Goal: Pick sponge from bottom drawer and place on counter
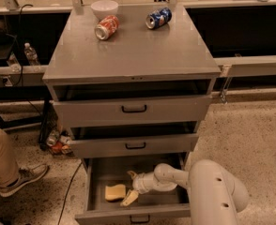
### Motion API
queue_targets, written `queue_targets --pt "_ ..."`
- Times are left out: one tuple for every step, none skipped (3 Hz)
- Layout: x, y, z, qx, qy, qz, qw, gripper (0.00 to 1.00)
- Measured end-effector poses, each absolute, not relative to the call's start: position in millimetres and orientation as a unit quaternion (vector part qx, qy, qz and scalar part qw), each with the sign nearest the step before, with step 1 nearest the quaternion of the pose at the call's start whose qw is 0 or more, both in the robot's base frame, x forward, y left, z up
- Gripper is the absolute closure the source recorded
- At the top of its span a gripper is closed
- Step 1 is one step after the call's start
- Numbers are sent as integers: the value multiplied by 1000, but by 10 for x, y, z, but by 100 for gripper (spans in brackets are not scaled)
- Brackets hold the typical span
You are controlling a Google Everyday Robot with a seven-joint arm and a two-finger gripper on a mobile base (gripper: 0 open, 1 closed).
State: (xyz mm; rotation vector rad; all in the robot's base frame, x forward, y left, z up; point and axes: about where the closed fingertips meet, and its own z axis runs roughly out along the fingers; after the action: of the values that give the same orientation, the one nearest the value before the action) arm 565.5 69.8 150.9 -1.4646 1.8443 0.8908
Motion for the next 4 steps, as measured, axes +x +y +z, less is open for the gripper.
queue_targets --pt "5655 698 1509 -554 697 337 307 0" --pt "5629 795 1327 -566 695 321 306 0" --pt "5614 902 1173 -581 686 311 307 0" --pt "5618 986 1085 -594 675 302 315 1"
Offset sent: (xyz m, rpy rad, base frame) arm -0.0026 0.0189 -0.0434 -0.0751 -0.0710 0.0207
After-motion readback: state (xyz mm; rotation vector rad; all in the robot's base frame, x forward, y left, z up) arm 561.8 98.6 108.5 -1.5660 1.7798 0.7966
